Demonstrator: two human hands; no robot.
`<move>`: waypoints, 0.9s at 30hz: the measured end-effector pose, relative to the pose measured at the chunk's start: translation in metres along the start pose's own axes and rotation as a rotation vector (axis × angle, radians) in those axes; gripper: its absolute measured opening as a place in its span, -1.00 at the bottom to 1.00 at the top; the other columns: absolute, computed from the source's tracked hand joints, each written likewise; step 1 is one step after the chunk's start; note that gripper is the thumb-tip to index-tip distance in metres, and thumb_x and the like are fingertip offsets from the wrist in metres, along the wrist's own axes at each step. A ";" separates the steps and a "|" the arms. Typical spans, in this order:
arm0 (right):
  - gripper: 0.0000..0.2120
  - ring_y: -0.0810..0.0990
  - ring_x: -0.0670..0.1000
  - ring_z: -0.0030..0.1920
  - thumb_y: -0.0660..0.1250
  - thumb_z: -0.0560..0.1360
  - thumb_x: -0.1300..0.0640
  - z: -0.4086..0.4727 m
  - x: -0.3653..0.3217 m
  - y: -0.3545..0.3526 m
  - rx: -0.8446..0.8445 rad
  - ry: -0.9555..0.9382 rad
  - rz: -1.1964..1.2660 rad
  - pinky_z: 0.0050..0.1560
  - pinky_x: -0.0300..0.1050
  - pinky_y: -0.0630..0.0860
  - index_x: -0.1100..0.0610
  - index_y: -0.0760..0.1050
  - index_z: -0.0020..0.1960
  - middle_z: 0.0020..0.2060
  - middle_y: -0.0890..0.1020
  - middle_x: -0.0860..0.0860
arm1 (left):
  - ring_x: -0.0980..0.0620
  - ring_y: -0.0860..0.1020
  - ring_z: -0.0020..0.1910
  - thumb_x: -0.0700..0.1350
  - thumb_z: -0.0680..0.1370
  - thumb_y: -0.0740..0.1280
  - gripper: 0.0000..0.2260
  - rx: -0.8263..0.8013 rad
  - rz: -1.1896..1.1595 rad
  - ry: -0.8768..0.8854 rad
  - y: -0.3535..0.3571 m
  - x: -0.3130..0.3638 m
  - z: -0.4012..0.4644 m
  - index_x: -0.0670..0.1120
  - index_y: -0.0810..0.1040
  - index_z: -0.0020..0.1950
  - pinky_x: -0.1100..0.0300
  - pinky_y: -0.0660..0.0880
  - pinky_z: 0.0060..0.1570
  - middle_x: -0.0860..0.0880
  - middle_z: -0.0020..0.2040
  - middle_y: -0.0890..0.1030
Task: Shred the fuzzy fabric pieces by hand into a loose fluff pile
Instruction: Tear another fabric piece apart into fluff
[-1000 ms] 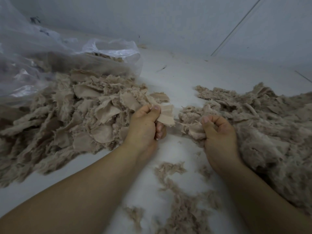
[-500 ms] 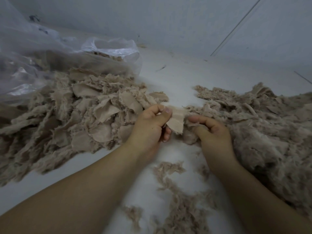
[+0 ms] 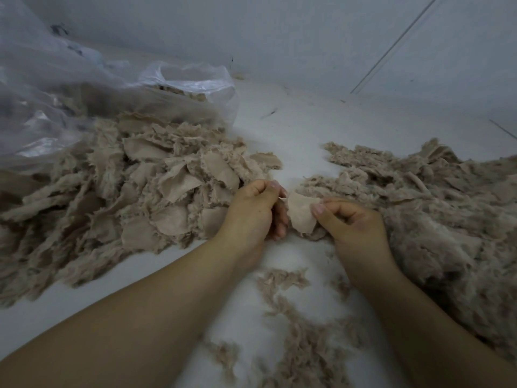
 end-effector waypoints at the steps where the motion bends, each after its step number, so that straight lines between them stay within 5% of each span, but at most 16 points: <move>1: -0.81 0.65 -0.14 -0.09 0.43 0.47 0.29 -0.001 -0.002 0.000 -0.010 -0.018 -0.014 -0.10 -0.36 0.52 0.19 0.64 -0.31 -0.17 0.67 -0.01 | -0.05 0.37 -0.59 -0.01 0.64 0.26 -0.76 -0.044 0.034 -0.024 0.003 -0.001 -0.001 -0.16 0.48 -0.10 0.24 0.29 -0.55 -0.15 -0.49 0.47; 4: -0.81 0.63 -0.22 -0.08 0.43 0.48 0.29 -0.001 -0.004 0.000 -0.032 -0.050 -0.066 -0.07 -0.42 0.48 0.18 0.63 -0.31 -0.19 0.66 0.00 | -0.02 0.39 -0.61 -0.06 0.60 0.34 -0.82 -0.136 0.186 -0.037 0.012 -0.003 -0.004 -0.17 0.52 -0.09 0.25 0.32 -0.57 -0.16 -0.50 0.50; 8: -0.78 0.62 -0.20 -0.06 0.42 0.49 0.30 0.000 -0.003 0.000 -0.016 -0.034 -0.079 -0.03 -0.38 0.49 0.19 0.62 -0.33 -0.13 0.66 0.09 | 0.05 0.34 -0.65 -0.24 0.63 0.25 -0.81 -0.040 0.068 0.009 0.005 0.000 -0.003 -0.20 0.50 -0.18 0.29 0.26 -0.61 -0.08 -0.53 0.47; 13: -0.82 0.67 0.02 -0.18 0.36 0.55 0.26 0.000 0.002 0.000 0.003 0.056 0.050 -0.18 -0.16 0.59 0.18 0.67 -0.19 -0.20 0.70 0.12 | 0.04 0.30 -0.66 -0.26 0.61 0.24 -0.84 -0.112 -0.037 -0.031 0.006 0.002 -0.003 -0.21 0.50 -0.17 0.32 0.22 -0.62 -0.10 -0.52 0.43; 15: -0.80 0.60 0.08 -0.32 0.31 0.56 0.31 0.000 0.005 -0.001 0.028 0.119 0.106 -0.33 -0.11 0.55 0.12 0.68 -0.11 -0.30 0.69 0.10 | 0.03 0.31 -0.69 -0.27 0.54 0.30 -0.88 -0.308 -0.083 -0.166 0.009 0.004 -0.006 -0.21 0.53 -0.21 0.34 0.22 -0.66 -0.12 -0.53 0.42; 18: -0.65 0.41 0.07 -0.38 0.25 0.50 0.42 0.001 0.010 -0.006 0.063 0.127 0.048 -0.34 -0.12 0.42 0.04 0.68 -0.06 -0.38 0.62 0.05 | 0.04 0.42 -0.69 -0.21 0.52 0.36 -0.83 -0.683 0.236 -0.326 0.019 0.000 -0.025 -0.22 0.60 -0.26 0.35 0.32 -0.68 -0.16 -0.51 0.53; 22: -0.55 0.27 0.00 -0.56 0.23 0.46 0.45 -0.001 0.010 -0.007 0.032 0.109 -0.024 -0.53 -0.21 0.32 -0.04 0.66 0.01 -0.51 0.56 -0.08 | 0.05 0.38 -0.66 -0.23 0.59 0.33 -0.87 -0.391 0.374 -0.221 0.018 -0.002 -0.016 -0.23 0.56 -0.15 0.34 0.26 -0.68 -0.13 -0.49 0.51; 24: -0.52 0.32 0.04 -0.60 0.24 0.45 0.47 -0.002 0.006 -0.007 0.031 0.087 -0.070 -0.60 -0.15 0.34 -0.07 0.65 0.02 -0.34 0.69 -0.11 | 0.05 0.36 -0.66 -0.26 0.58 0.32 -0.88 -0.289 0.317 -0.193 0.014 -0.002 -0.012 -0.22 0.53 -0.16 0.33 0.23 -0.68 -0.12 -0.49 0.50; 27: -0.54 0.58 0.27 -0.17 0.27 0.46 0.47 -0.003 0.001 -0.006 0.035 0.070 -0.106 -0.19 0.19 0.59 -0.07 0.64 0.03 -0.12 0.71 -0.27 | 0.05 0.37 -0.65 -0.25 0.56 0.35 -0.90 -0.291 0.312 -0.193 0.013 -0.001 -0.012 -0.23 0.55 -0.14 0.33 0.22 -0.68 -0.12 -0.48 0.51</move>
Point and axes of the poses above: each hand's wrist, its own z-axis towards the middle knuckle, its own y-axis out of the palm, x = y × z, the point moved 6 cm from there along z, towards the middle knuckle
